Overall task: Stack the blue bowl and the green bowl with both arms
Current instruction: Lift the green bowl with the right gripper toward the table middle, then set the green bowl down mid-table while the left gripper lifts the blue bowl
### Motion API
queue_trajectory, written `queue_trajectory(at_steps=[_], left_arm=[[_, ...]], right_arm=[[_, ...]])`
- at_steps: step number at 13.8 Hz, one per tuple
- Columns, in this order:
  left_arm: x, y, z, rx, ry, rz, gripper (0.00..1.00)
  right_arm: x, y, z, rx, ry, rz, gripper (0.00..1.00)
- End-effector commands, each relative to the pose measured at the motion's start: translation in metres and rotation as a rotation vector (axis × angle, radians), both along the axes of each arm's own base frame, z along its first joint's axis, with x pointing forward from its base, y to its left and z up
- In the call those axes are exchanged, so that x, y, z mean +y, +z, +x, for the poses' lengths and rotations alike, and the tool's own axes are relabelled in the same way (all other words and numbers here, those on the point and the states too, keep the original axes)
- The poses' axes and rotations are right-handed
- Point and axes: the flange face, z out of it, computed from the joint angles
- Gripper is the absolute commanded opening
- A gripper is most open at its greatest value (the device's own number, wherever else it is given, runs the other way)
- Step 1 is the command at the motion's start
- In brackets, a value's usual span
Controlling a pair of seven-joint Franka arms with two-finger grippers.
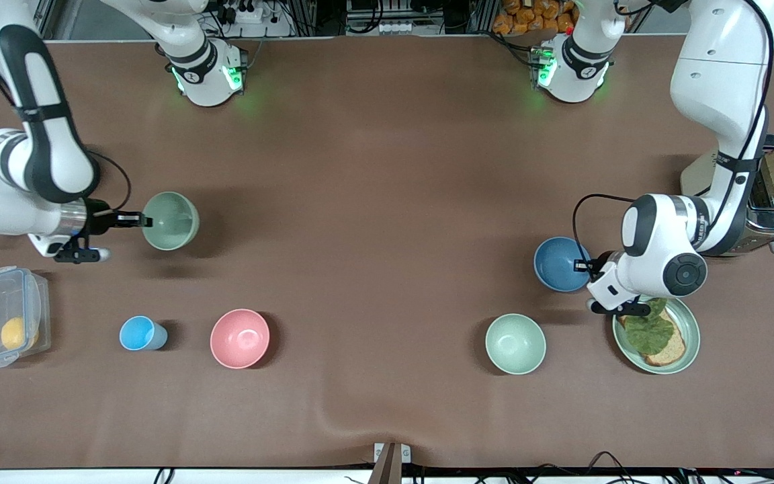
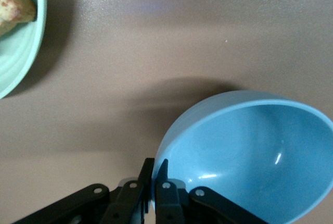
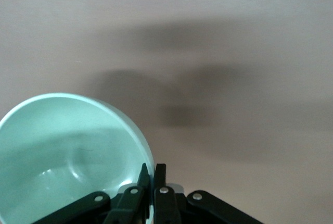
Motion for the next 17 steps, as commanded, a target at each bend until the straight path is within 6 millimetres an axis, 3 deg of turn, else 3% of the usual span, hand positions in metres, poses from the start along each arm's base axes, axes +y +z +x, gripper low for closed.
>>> queue_trajectory(at_steps=[1,4,8,12,14,16,17], left_arm=[[-0.001,-0.006,0.001,-0.002,0.021,0.001,0.00],[-0.001,-0.008,0.000,0.001,0.023,0.001,0.00],[-0.001,-0.007,0.001,-0.001,0.023,0.001,0.00],[-0.001,-0.007,0.000,0.001,0.023,0.001,0.00],[-0.001,-0.008,-0.001,0.004,0.023,0.002,0.00],[-0.001,-0.007,0.000,0.002,0.023,0.002,0.00],[-0.001,-0.007,0.000,0.002,0.023,0.003,0.00]], right_arm=[[0.059,0.027,-0.003,0.018,-0.061,-0.034,0.00],[0.114,0.039,-0.005,0.022,-0.100,-0.071,0.00],[0.228,0.053,-0.018,0.006,-0.248,-0.113,0.00],[0.323,0.033,-0.037,-0.059,-0.397,-0.150,0.00],[0.375,0.013,-0.051,-0.104,-0.484,-0.151,0.00],[0.417,-0.003,-0.065,-0.127,-0.508,-0.146,0.00],[0.430,-0.001,-0.066,-0.132,-0.514,-0.141,0.00]])
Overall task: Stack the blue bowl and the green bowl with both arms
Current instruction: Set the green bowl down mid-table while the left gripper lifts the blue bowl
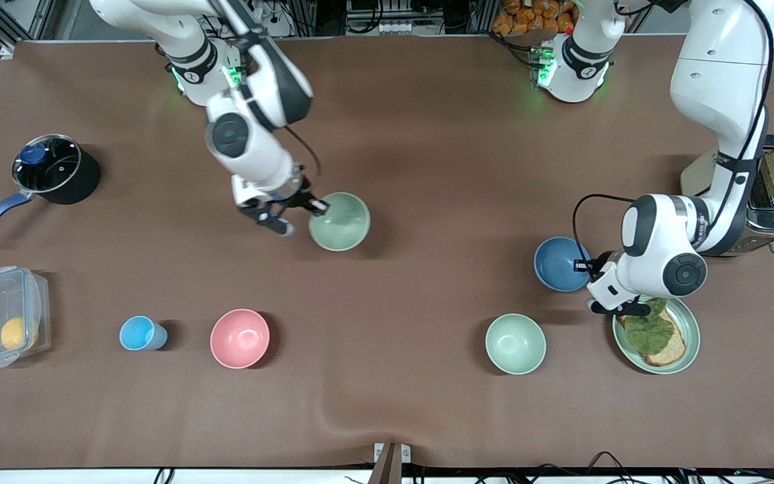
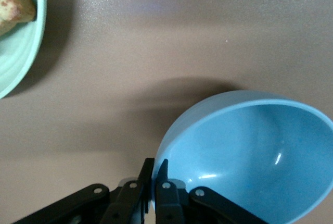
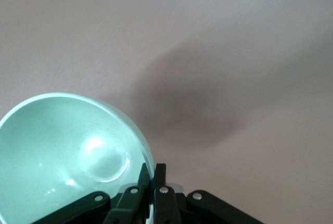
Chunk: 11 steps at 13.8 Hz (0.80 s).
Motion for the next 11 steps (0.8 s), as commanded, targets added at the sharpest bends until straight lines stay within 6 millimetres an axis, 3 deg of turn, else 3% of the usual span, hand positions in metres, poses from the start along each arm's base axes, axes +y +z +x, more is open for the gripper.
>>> queue_trajectory(at_steps=[1,2,4,6,8,11], left_arm=[[-0.001,-0.004,0.000,0.000,0.028,0.005,0.00],[0.000,0.002,0.000,-0.003,0.033,0.006,0.00],[0.001,0.040,0.003,-0.025,0.068,0.014,0.00],[-0.002,0.071,0.003,-0.047,0.087,0.008,0.00],[-0.014,0.092,0.001,-0.063,0.125,0.010,0.00],[-0.044,0.104,-0.004,-0.070,0.192,0.018,0.00]], right_arm=[[0.031,-0.004,0.001,-0.008,-0.052,0.007,0.00],[0.045,-0.009,-0.006,-0.004,-0.050,0.002,0.00],[0.071,-0.026,-0.016,-0.027,-0.073,0.006,0.00],[0.085,-0.037,-0.020,-0.043,-0.092,0.013,0.00],[0.094,-0.047,-0.030,-0.041,-0.083,0.004,0.00],[0.105,-0.061,-0.036,-0.063,-0.109,0.013,0.00]])
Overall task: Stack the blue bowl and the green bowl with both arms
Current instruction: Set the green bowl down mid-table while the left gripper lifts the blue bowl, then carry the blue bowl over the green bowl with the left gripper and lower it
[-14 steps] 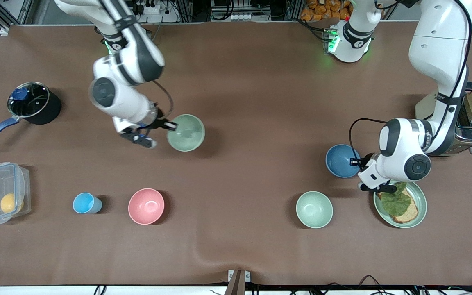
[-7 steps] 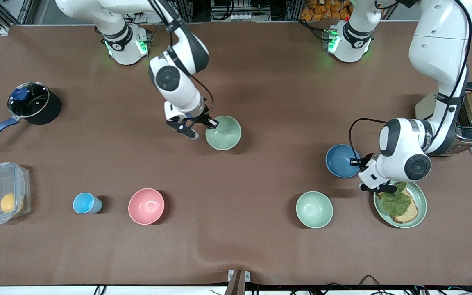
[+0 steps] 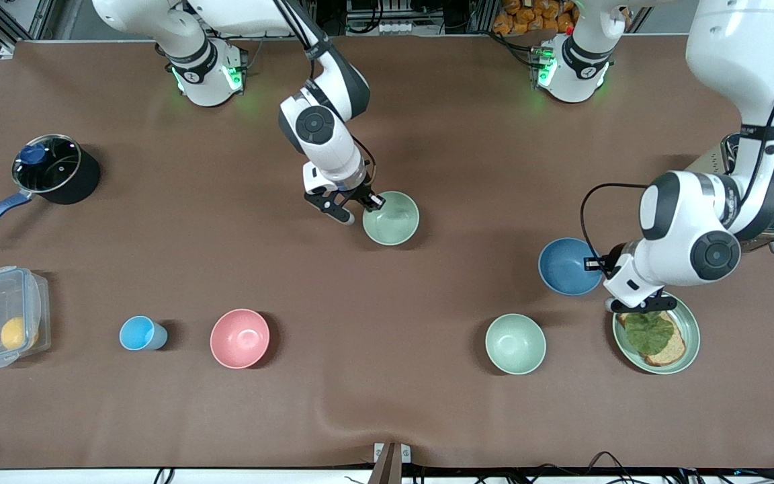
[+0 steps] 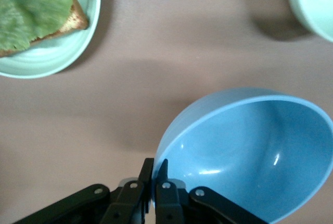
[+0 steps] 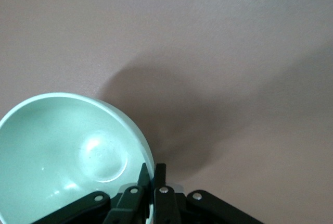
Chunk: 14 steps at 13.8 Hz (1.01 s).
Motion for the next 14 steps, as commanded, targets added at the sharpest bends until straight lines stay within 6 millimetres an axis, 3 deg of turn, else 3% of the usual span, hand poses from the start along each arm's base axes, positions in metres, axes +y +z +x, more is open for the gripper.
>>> queue_trajectory(at_steps=[1,3,4,5,8,10,13,14], left_arm=[[-0.022,0.013,-0.010,0.001,0.055,-0.014,0.00],[-0.038,0.026,-0.018,0.018,0.066,-0.014,0.00],[-0.049,0.033,-0.023,0.032,0.081,-0.030,0.00],[-0.063,0.042,-0.029,0.048,0.092,-0.049,0.00],[-0.098,0.072,-0.044,0.048,0.123,-0.057,0.00],[-0.106,0.076,-0.047,0.050,0.139,-0.063,0.00],[-0.120,0.075,-0.053,0.056,0.138,-0.064,0.00],[-0.126,0.075,-0.055,0.059,0.130,-0.067,0.00]], right_arm=[[0.010,-0.008,0.001,-0.013,-0.027,0.000,0.10],[0.010,-0.008,0.001,-0.011,-0.028,0.000,0.85],[0.009,-0.007,0.002,-0.013,-0.028,0.000,0.93],[0.010,-0.004,0.005,-0.016,-0.030,0.004,1.00],[0.000,0.003,0.024,-0.011,-0.064,0.017,1.00],[-0.008,0.006,0.034,0.051,-0.097,-0.008,1.00],[-0.025,0.026,0.063,0.155,-0.201,-0.041,1.00],[-0.039,0.026,0.074,0.168,-0.229,-0.043,1.00]])
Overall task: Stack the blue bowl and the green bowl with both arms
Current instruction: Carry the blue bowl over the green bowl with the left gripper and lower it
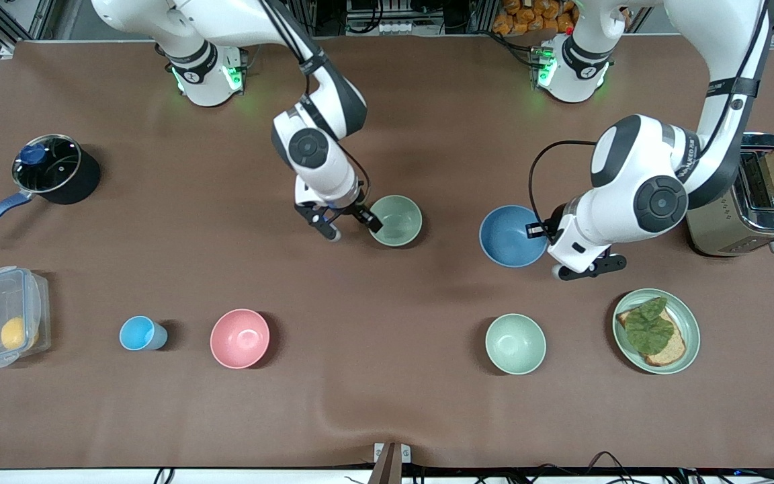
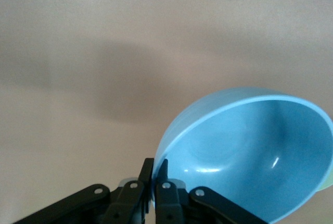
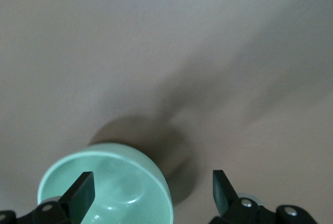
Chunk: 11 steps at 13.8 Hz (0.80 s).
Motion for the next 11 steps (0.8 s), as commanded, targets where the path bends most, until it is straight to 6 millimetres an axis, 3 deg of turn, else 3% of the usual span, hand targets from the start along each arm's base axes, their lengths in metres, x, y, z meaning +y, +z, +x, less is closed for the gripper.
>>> queue_trajectory(at_steps=[1,5,9,11], left_arm=[[-0.013,0.003,-0.010,0.017,0.017,-0.016,0.00],[-0.043,-0.001,-0.022,0.032,-0.003,-0.025,0.00],[-0.109,-0.021,-0.046,0.043,-0.019,-0.044,0.00],[-0.140,-0.040,-0.057,0.048,-0.016,-0.046,0.00]], right_arm=[[-0.024,0.004,0.029,0.058,-0.114,0.025,1.00],[-0.064,-0.035,0.059,0.194,-0.333,0.175,1.00],[-0.074,-0.072,0.059,0.269,-0.408,0.238,1.00],[-0.065,-0.073,0.054,0.316,-0.493,0.320,1.00]])
